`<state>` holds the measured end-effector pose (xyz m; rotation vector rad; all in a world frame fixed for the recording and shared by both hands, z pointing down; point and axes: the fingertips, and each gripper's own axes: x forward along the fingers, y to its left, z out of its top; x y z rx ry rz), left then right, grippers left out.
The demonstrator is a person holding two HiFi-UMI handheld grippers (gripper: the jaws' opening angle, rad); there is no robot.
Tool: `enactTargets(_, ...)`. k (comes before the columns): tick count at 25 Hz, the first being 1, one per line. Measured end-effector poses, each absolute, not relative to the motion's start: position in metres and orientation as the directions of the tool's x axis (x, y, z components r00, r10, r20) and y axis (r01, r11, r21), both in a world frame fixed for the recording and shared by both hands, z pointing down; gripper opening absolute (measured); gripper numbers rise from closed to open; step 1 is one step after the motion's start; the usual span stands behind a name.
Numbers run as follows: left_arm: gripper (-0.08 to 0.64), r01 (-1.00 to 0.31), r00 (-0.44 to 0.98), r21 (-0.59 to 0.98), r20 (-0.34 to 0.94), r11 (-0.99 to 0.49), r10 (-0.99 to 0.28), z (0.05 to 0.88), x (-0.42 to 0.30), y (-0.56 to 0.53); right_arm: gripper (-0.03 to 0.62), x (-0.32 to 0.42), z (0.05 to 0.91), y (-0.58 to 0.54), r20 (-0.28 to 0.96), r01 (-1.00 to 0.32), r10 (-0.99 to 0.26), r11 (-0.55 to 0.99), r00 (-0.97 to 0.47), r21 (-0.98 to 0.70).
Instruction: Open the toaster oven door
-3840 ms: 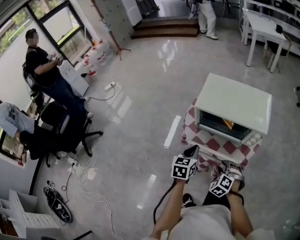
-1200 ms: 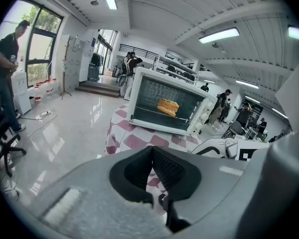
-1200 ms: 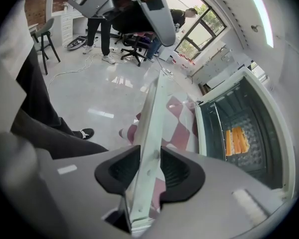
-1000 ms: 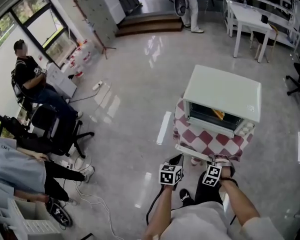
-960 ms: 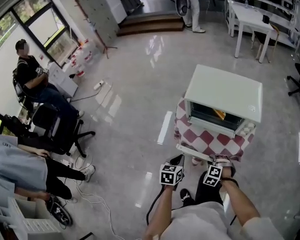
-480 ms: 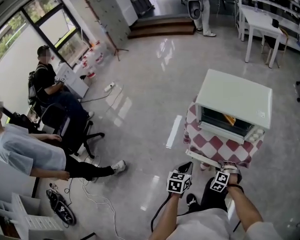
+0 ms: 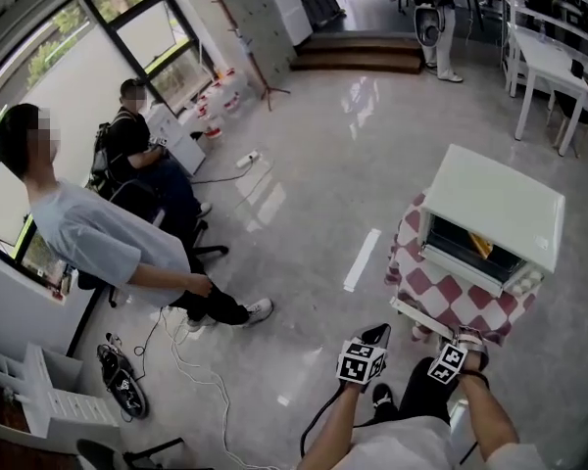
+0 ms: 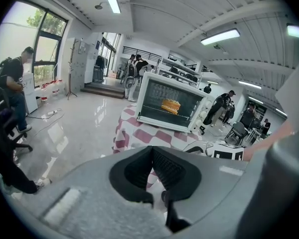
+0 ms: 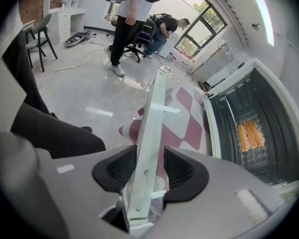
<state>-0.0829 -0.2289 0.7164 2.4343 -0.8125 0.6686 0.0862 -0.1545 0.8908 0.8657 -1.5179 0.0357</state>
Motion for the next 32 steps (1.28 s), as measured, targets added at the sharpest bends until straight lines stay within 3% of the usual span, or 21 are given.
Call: enactTargets(32,0.003,-0.701,0.678,0.284,0.551,-0.655,-0.486,0.705,-0.126,-0.243,0.172,0.090,0.883,-0.156,0.909,-0.616,-0.386,0.680,0.158,0.397)
